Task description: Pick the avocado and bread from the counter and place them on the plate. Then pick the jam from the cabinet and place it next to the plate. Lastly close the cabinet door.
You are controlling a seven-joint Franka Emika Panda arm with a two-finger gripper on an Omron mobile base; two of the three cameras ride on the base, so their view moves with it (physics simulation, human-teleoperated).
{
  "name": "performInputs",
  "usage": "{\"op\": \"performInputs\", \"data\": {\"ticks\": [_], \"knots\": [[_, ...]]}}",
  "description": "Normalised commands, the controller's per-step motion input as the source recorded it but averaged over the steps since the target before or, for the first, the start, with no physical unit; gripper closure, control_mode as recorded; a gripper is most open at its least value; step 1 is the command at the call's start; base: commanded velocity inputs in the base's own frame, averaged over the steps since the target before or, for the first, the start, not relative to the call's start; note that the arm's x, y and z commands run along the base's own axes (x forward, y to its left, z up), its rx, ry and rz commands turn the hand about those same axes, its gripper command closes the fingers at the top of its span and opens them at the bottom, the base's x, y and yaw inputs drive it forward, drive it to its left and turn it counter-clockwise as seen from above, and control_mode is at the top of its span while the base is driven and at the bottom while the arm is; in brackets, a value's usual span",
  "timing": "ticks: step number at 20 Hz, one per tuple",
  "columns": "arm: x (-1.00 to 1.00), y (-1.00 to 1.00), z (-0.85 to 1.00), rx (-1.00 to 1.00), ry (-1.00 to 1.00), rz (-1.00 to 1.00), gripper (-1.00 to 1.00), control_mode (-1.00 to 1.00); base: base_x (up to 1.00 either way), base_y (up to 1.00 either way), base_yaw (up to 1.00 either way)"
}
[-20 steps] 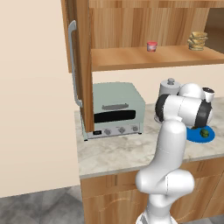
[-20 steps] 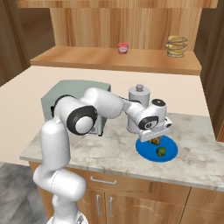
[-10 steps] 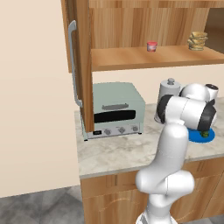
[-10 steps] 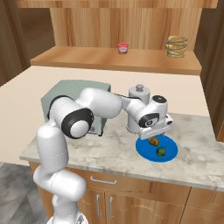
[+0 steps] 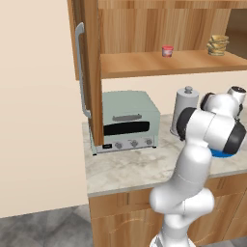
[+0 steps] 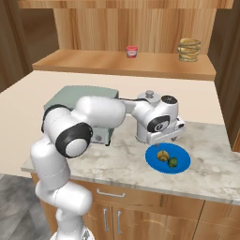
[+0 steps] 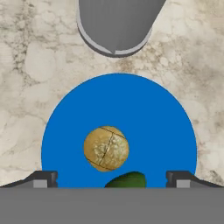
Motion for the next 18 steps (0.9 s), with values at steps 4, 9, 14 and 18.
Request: {"op": "performInputs", "data": {"ticks": [4,9,14,18], "knots": [[-0.22,0.08,0.42,-0.02,0.00,-0.07,-1.00,-1.00,0.00,0.00,0.00],[-0.24,0.12,0.43,0.00,0.00,-0.11,-1.00,-1.00,0.00,0.00,0.00],[-0.27,0.17,0.44,0.00,-0.09,-0.04,-1.00,-1.00,0.00,0.00,0.00],[-0.25,0.32,0.36,0.01,-0.24,-0.17,-1.00,-1.00,0.00,0.00,0.00]]}}
